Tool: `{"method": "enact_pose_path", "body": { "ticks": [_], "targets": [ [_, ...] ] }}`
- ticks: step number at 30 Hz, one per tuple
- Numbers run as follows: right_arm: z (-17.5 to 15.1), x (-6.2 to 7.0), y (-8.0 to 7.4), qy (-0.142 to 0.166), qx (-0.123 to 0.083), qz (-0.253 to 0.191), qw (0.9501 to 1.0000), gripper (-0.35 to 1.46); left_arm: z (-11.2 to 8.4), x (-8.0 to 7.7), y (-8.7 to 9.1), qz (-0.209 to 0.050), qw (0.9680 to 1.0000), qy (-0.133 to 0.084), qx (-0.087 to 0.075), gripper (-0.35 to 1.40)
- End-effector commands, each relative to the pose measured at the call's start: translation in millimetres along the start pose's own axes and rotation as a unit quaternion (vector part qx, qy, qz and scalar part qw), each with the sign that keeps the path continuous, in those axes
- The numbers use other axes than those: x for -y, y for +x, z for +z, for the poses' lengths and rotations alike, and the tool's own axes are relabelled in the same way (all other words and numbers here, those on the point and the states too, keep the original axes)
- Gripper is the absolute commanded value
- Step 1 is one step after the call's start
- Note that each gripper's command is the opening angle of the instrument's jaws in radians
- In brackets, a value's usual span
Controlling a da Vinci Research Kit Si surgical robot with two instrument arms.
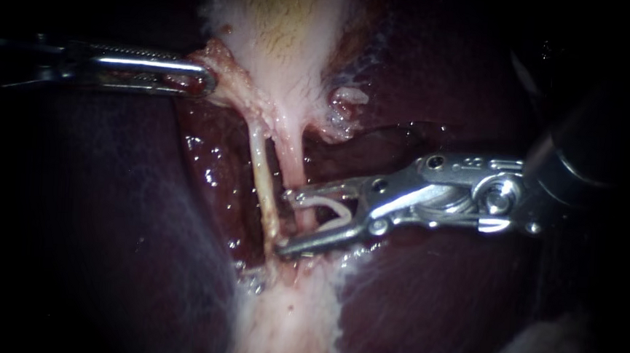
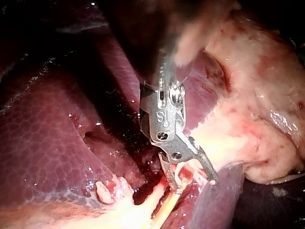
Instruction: Clipping first clip left tube
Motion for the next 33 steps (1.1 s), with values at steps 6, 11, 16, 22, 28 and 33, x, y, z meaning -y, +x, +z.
{"method": "enact_pose_path", "body": {
  "ticks": [6, 11, 16, 22, 28, 33],
  "targets": [
    [0.9, -1.7, -2.2, -0.006, 0.007, 0.003, 0.9999, 0.50, 0.0, 0.0, 0.0, 0.000, 1.0000, 0.000, 0.000, -0.35],
    [1.7, -3.3, -3.7, -0.014, 0.018, -0.001, 0.9997, 0.50, 0.1, 0.0, 0.0, 0.000, 1.0000, 0.000, 0.000, -0.35],
    [2.0, -4.6, -4.1, -0.016, 0.018, -0.001, 0.9997, 0.50, 0.1, 0.0, 0.0, 0.000, 1.0000, 0.000, 0.000, -0.35],
    [2.9, -5.4, -4.1, -0.020, 0.019, -0.001, 0.9996, 0.50, 0.1, 0.0, 0.0, 0.000, 1.0000, 0.000, 0.000, -0.35],
    [4.7, -5.8, -3.8, -0.021, 0.008, -0.002, 0.9998, 0.50, 0.2, 0.0, 0.0, 0.000, 1.0000, 0.000, 0.000, -0.35],
    [6.2, -5.7, -3.5, -0.017, -0.004, -0.002, 0.9998, 0.50, 0.2, 0.0, 0.0, 0.000, 1.0000, 0.000, 0.000, -0.35]
  ]
}}
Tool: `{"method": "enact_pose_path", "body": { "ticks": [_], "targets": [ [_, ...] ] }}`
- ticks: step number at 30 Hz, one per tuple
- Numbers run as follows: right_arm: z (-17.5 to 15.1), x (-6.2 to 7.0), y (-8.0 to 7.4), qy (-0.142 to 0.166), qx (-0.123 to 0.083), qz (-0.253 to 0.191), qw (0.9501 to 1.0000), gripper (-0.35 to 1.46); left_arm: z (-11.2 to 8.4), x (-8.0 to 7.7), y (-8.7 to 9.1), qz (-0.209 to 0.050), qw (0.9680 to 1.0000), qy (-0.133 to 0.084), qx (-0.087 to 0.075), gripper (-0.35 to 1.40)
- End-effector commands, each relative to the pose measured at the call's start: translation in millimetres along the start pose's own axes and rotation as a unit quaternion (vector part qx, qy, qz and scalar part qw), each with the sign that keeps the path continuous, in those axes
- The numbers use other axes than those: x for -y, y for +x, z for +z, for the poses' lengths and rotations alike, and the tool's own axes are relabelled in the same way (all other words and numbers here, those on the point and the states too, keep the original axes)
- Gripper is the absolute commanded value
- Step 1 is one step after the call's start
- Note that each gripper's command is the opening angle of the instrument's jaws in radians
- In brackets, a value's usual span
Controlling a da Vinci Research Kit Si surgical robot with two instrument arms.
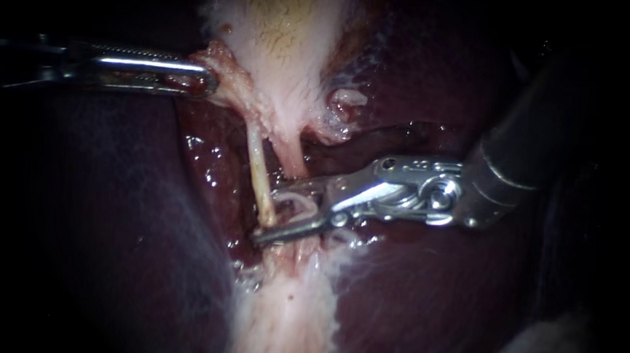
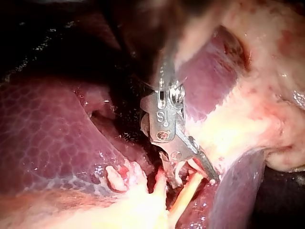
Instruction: Clipping first clip left tube
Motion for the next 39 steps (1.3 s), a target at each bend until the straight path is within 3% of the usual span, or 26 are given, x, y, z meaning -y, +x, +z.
{"method": "enact_pose_path", "body": {
  "ticks": [1, 8, 16, 22, 26, 31, 39],
  "targets": [
    [0.1, 0.1, 0.0, 0.005, -0.005, -0.001, 1.0000, 0.50, 0.0, 0.0, 0.0, 0.000, 1.0000, 0.000, 0.000, -0.35],
    [0.6, 1.5, 0.2, 0.038, -0.017, 0.000, 0.9991, 0.50, 0.0, 0.0, 0.0, 0.000, 1.0000, 0.000, 0.000, -0.35],
    [0.2, 5.0, 0.5, 0.097, -0.021, 0.001, 0.9950, 0.50, 0.0, 0.0, 0.0, 0.000, 1.0000, 0.000, 0.000, -0.35],
    [-0.2, 8.4, 2.7, 0.145, -0.042, 0.001, 0.9885, 0.50, 0.0, 0.0, 0.0, 0.000, 1.0000, 0.000, 0.000, -0.35],
    [-0.3, 10.0, 4.5, 0.167, -0.055, 0.009, 0.9844, 0.50, 0.0, 0.1, 0.0, 0.000, 1.0000, 0.001, 0.000, -0.35],
    [-0.1, 10.7, 5.2, 0.168, -0.060, 0.011, 0.9839, 0.49, 0.0, 0.1, 0.0, 0.000, 1.0000, 0.001, 0.000, -0.35],
    [-0.3, 9.4, 4.7, 0.165, -0.059, 0.014, 0.9844, 0.45, 0.0, 0.2, 0.0, 0.000, 1.0000, 0.001, 0.000, -0.35]
  ]
}}
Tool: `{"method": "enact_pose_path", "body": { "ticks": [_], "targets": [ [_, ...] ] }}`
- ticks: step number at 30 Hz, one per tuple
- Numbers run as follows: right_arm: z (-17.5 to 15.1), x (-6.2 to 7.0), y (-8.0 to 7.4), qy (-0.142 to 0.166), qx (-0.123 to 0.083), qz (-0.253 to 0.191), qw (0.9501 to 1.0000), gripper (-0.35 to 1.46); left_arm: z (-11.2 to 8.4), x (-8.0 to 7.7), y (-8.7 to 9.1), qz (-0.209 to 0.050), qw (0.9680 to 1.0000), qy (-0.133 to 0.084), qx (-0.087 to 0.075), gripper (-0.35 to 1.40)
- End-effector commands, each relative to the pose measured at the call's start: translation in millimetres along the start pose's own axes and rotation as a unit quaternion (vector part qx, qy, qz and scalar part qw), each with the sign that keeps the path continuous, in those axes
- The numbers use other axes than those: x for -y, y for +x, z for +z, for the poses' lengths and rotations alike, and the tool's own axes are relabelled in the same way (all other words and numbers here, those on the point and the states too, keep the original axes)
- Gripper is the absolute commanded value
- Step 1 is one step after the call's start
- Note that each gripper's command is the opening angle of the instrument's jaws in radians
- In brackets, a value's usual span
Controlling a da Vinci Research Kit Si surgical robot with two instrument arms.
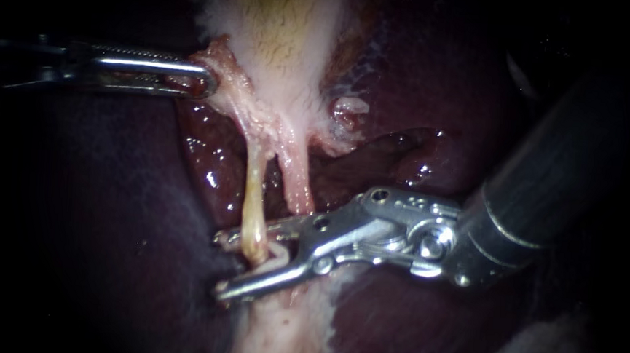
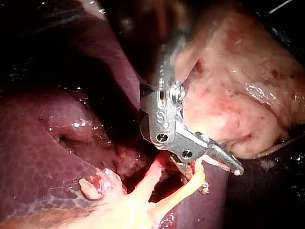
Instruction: Clipping first clip left tube
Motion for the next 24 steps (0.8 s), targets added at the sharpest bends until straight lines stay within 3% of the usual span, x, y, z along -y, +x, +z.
{"method": "enact_pose_path", "body": {
  "ticks": [1, 10, 17, 24],
  "targets": [
    [0.0, -0.2, -0.2, -0.002, 0.003, 0.003, 1.0000, 0.44, 0.0, 0.0, 0.0, 0.000, 1.0000, 0.000, 0.000, -0.35],
    [0.7, -1.7, -3.3, -0.011, 0.022, 0.007, 0.9997, 0.43, 0.0, 0.0, 0.0, 0.000, 1.0000, 0.000, 0.000, -0.35],
    [0.7, -1.7, -3.2, -0.011, 0.022, 0.007, 0.9997, 0.37, 0.0, 0.0, 0.0, 0.000, 1.0000, 0.000, 0.000, -0.35],
    [0.2, -2.0, -3.1, -0.013, 0.025, 0.008, 0.9996, 0.07, 0.0, 0.0, 0.0, 0.000, 1.0000, 0.000, 0.000, -0.35]
  ]
}}
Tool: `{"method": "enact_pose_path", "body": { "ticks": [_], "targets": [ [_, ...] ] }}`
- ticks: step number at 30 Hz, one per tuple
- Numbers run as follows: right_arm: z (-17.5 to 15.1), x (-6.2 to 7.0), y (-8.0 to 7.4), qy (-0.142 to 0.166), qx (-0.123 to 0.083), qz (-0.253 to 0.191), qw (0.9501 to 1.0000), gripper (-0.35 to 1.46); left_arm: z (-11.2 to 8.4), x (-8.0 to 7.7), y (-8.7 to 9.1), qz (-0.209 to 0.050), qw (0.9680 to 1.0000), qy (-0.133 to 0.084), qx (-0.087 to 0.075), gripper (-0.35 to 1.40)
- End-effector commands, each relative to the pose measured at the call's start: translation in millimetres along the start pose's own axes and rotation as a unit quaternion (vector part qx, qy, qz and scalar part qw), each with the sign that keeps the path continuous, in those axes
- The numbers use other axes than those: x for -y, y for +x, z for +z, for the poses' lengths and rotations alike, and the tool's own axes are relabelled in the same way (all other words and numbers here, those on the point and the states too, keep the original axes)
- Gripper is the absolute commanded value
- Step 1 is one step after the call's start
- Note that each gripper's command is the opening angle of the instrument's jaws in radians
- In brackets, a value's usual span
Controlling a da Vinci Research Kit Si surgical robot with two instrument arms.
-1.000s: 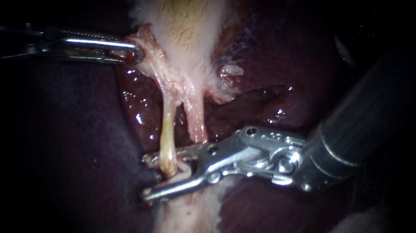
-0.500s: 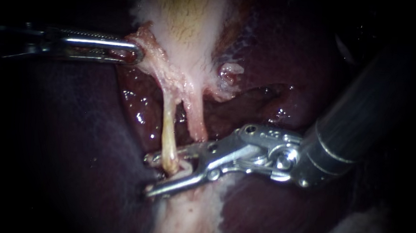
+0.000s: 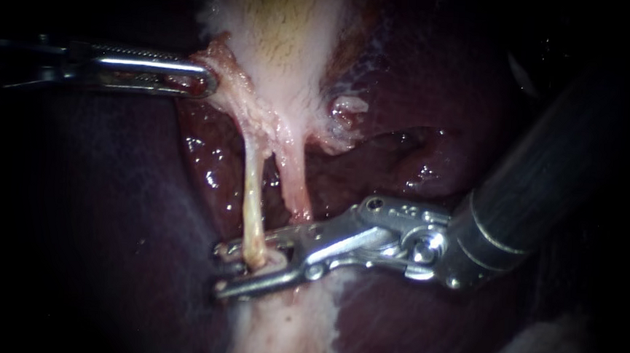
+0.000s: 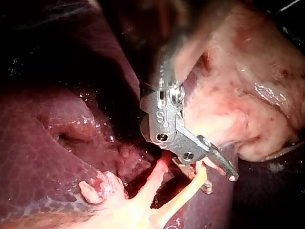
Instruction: Clipping first clip left tube
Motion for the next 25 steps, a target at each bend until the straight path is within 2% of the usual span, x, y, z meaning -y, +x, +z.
{"method": "enact_pose_path", "body": {
  "ticks": [1, 7, 10, 17, 25],
  "targets": [
    [-0.1, -0.2, 0.0, -0.001, 0.003, 0.000, 1.0000, 0.04, 0.0, 0.0, 0.0, 0.000, 1.0000, 0.000, 0.000, -0.35],
    [-0.5, -0.6, -0.2, -0.011, 0.008, 0.001, 0.9999, -0.15, 0.0, 0.0, 0.0, 0.000, 1.0000, 0.000, 0.000, -0.35],
    [-0.7, -0.7, -0.2, -0.012, 0.012, 0.001, 0.9998, -0.35, 0.0, 0.0, 0.0, 0.000, 1.0000, 0.000, 0.000, -0.35],
    [-0.5, -0.6, -0.4, -0.023, 0.032, 0.010, 0.9992, -0.35, 0.0, 0.0, 0.0, 0.000, 1.0000, 0.000, 0.000, -0.35],
    [-0.5, -0.7, -0.5, -0.023, 0.032, 0.010, 0.9992, -0.35, 0.0, 0.1, 0.0, 0.000, 1.0000, 0.000, 0.000, -0.35]
  ]
}}
